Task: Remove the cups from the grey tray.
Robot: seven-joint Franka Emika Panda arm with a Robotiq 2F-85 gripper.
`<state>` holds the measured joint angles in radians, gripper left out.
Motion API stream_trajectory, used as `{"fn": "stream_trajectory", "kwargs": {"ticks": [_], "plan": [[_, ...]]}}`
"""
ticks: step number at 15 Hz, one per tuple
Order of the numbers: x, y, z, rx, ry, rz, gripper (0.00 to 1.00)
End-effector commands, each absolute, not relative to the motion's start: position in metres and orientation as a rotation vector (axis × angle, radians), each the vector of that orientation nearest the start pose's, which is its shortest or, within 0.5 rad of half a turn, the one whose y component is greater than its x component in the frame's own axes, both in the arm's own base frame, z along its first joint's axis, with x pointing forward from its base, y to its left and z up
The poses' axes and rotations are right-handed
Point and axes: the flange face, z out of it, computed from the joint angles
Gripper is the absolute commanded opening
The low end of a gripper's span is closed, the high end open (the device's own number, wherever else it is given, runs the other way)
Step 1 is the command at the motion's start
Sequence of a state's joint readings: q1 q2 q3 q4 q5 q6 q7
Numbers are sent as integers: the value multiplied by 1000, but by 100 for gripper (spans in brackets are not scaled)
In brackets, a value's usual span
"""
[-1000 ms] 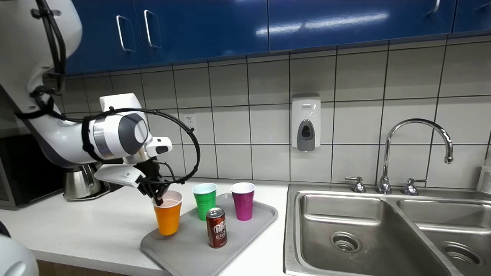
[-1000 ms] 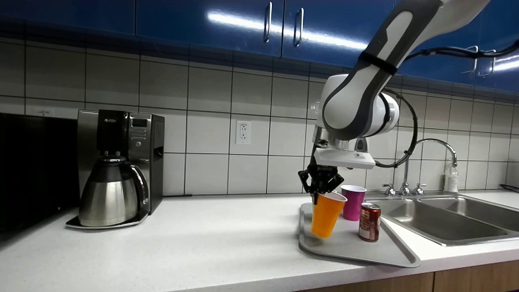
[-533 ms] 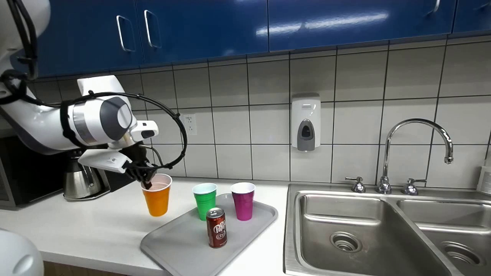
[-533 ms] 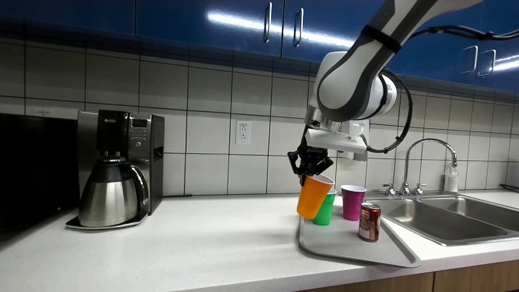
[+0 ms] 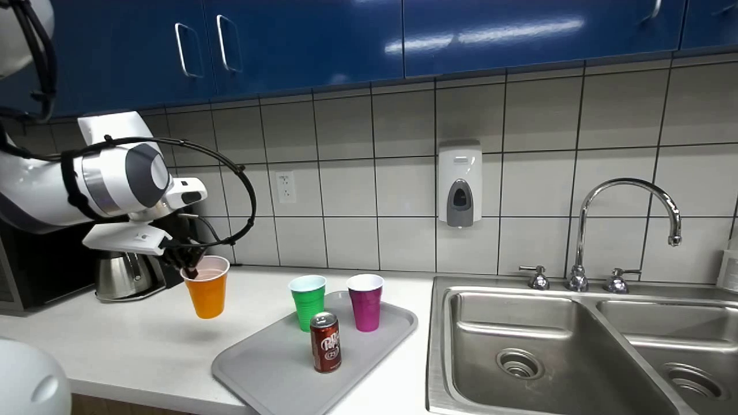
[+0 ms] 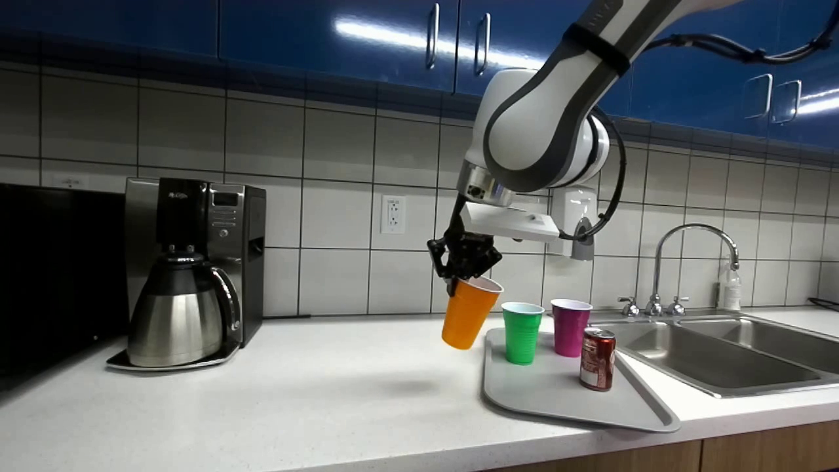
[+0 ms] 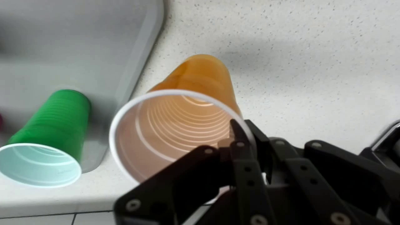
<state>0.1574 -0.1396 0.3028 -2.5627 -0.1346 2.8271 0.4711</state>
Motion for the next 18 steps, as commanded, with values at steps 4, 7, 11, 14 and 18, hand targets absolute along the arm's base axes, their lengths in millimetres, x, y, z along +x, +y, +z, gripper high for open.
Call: {"fn": "stream_trajectory", "kwargs": {"ticks": [4, 7, 11, 14, 18], "plan": [[442, 263, 326, -3011, -426, -572, 1], [449, 274, 310, -3017, -528, -548, 1], [457, 285, 292, -3014, -599, -513, 1], [459, 294, 281, -3009, -632, -475, 1], [461, 302, 271, -3008, -650, -444, 30]]}}
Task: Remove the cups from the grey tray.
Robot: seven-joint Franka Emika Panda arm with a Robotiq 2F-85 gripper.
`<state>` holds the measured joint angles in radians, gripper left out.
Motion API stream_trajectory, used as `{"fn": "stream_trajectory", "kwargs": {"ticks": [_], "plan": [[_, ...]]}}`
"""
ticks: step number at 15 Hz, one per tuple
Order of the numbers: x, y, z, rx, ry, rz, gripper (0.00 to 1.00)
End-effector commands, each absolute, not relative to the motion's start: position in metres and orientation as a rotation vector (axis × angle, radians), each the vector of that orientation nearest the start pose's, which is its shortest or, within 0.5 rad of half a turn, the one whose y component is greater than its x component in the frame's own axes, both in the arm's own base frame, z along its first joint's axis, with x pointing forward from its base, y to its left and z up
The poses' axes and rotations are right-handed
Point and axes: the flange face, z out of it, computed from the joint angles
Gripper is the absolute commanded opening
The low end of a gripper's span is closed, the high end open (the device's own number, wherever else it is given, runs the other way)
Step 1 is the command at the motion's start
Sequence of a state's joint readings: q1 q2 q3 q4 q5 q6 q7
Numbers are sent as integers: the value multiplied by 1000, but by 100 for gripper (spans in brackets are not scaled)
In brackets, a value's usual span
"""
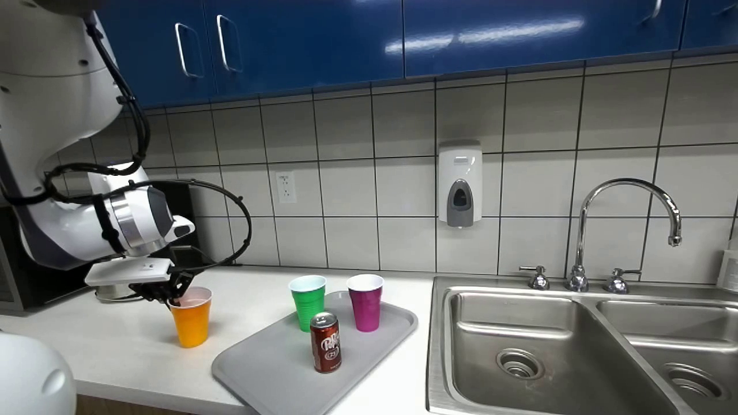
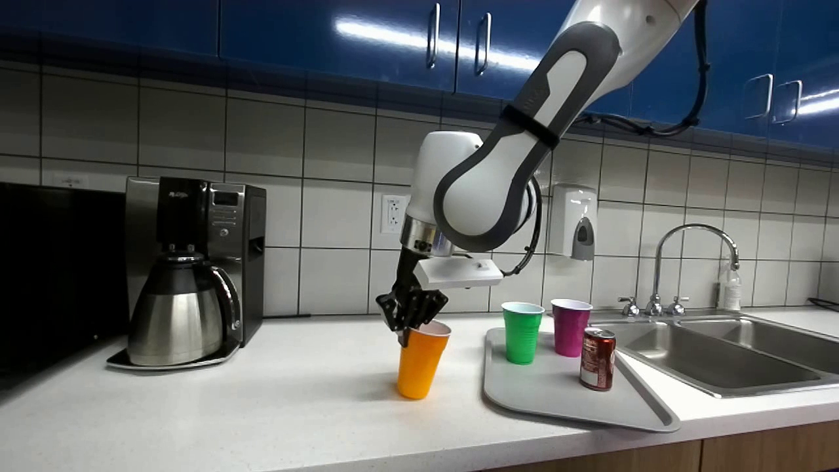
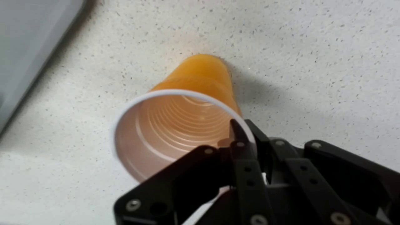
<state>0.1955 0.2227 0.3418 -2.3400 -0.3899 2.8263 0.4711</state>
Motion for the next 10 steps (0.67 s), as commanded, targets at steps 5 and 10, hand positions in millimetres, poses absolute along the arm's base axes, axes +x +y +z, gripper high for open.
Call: {"fn": "stream_trajectory", "kwargs": {"ticks": [5, 10], "plan": [[463, 307, 270, -3001, -656, -445, 59], [466, 308, 274, -2993, -638, -457, 96]]}}
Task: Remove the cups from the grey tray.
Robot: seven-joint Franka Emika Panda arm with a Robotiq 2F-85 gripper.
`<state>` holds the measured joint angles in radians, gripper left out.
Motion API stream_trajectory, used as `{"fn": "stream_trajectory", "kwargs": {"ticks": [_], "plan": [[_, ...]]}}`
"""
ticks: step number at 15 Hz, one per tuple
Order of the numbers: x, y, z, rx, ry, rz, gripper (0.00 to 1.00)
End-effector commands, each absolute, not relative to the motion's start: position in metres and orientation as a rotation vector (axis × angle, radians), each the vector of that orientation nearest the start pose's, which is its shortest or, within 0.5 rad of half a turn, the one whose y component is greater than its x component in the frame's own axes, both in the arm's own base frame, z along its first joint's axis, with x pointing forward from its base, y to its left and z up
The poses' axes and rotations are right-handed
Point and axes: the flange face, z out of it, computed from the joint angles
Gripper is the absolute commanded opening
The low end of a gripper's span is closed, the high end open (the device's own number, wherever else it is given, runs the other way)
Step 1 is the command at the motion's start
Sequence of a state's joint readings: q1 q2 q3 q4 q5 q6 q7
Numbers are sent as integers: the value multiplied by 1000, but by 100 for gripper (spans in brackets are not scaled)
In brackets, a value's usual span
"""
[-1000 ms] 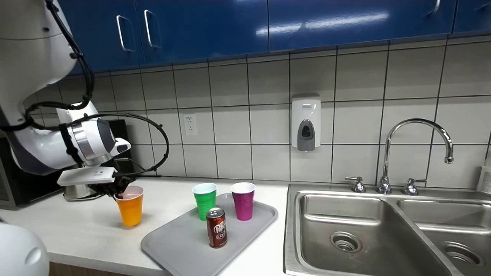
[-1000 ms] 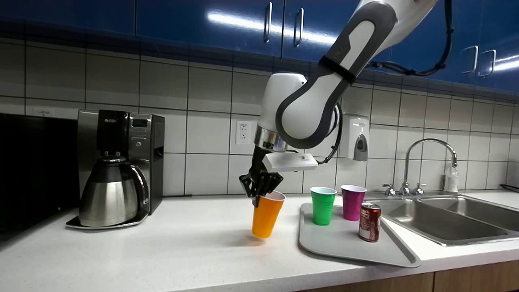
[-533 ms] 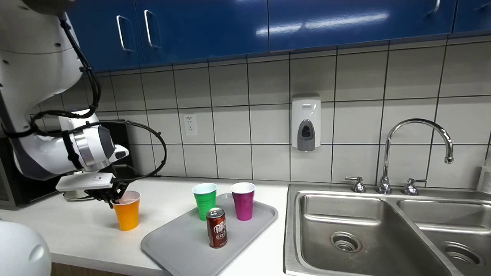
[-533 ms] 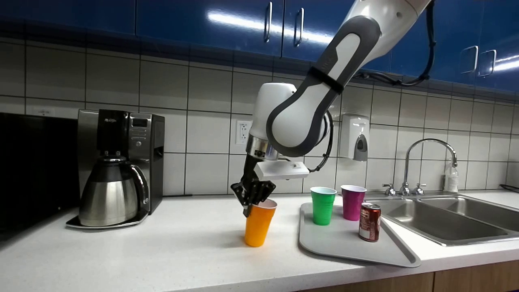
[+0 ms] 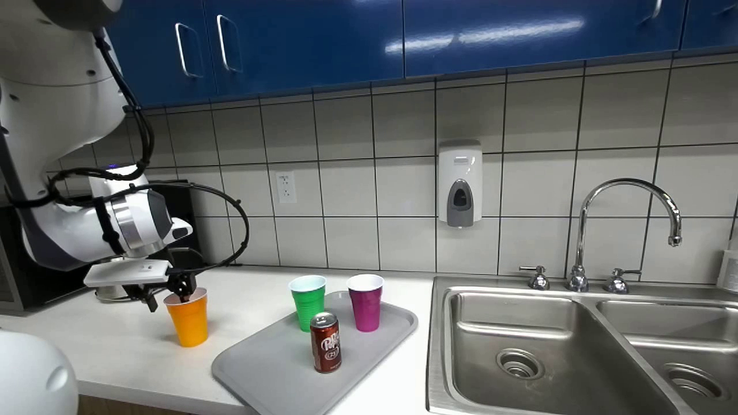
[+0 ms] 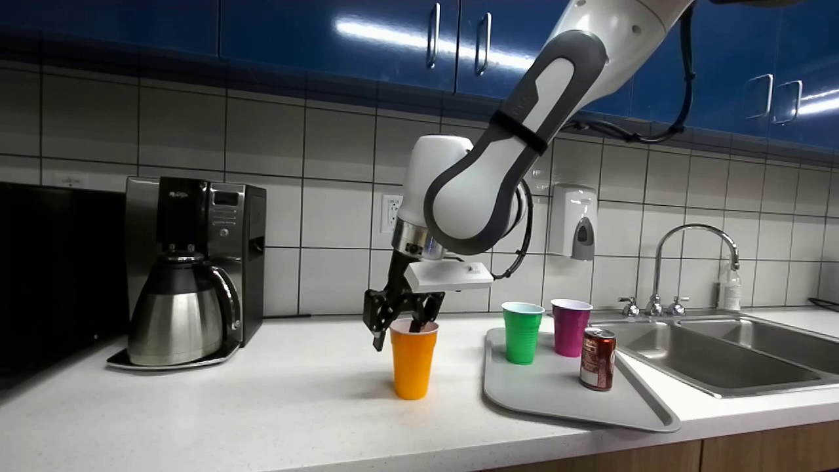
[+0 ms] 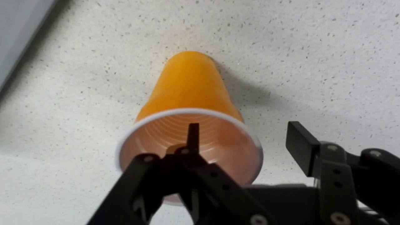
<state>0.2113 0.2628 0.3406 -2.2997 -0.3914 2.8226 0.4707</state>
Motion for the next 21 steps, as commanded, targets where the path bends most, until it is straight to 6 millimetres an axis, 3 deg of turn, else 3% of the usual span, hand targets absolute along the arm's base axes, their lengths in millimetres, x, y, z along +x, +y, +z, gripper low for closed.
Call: {"fn": "stream_trajectory", "kwargs": {"ticks": [1, 11, 21], "plan": [[466, 308, 275, -2990, -633, -462, 99], [464, 299, 305, -2975, -585, -547, 100], [452, 252, 348, -3007, -463, -660, 100]]}}
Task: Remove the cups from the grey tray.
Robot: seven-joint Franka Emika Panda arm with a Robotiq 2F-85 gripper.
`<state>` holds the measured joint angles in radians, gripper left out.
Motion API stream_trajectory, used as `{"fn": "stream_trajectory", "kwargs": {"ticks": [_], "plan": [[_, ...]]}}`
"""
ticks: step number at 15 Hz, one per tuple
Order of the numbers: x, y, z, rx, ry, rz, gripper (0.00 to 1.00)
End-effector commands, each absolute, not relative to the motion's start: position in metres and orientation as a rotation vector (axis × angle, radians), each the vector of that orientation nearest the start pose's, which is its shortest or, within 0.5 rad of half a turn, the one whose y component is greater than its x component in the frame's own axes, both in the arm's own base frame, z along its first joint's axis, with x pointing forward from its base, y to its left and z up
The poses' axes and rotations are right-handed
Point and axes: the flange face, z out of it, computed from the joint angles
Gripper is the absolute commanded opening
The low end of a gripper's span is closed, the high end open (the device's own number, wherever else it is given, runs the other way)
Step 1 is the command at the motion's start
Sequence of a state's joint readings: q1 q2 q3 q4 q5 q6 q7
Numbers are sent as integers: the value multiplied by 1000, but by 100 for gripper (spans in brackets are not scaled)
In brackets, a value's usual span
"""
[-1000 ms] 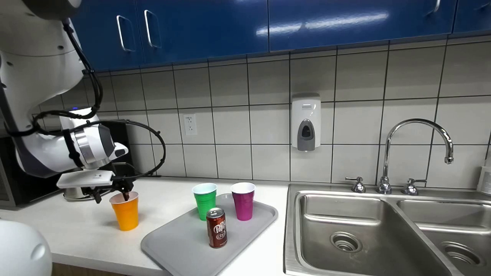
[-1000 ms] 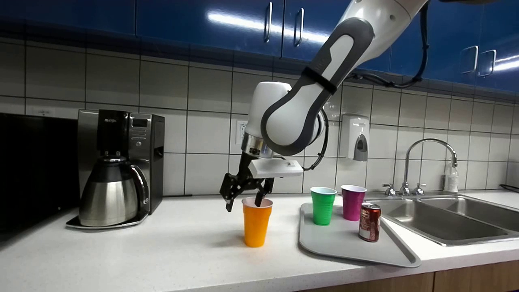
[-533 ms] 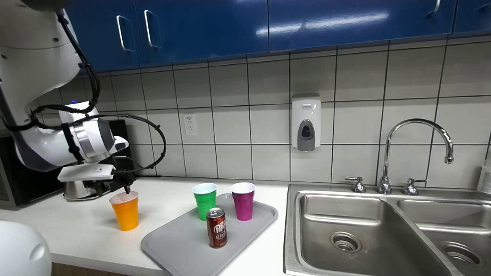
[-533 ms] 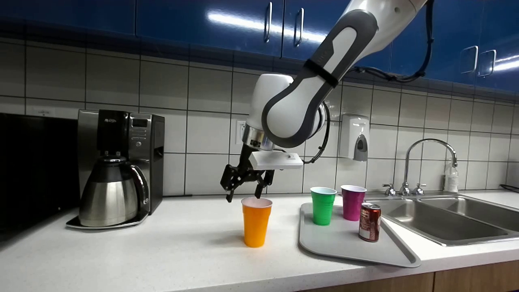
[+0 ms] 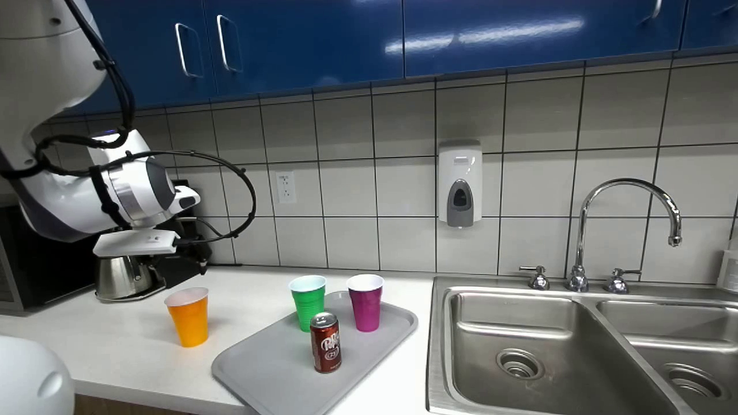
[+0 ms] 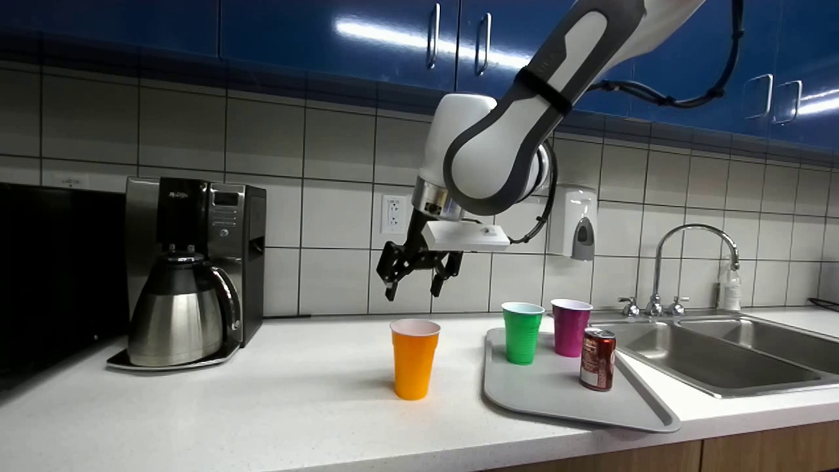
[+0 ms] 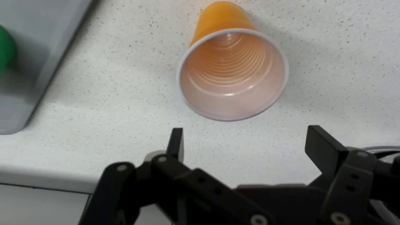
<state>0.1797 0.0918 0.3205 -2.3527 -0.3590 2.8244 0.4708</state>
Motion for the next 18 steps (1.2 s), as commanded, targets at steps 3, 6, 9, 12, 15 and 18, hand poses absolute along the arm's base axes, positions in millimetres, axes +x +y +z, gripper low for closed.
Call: {"fn": "stream_trajectory", "kwargs": {"ticks": [3, 6, 9, 12, 15, 18], "plan": [[447, 229, 352, -3035, -412, -675, 100], [443, 205, 353, -3069, -362, -677, 100], [445, 176, 348, -3110, -286, -662, 100], [452, 146, 346, -3144, -198, -659, 100], [464, 116, 345, -3177, -99, -673, 100], [475, 92, 341, -3211, -1, -684, 100]]}}
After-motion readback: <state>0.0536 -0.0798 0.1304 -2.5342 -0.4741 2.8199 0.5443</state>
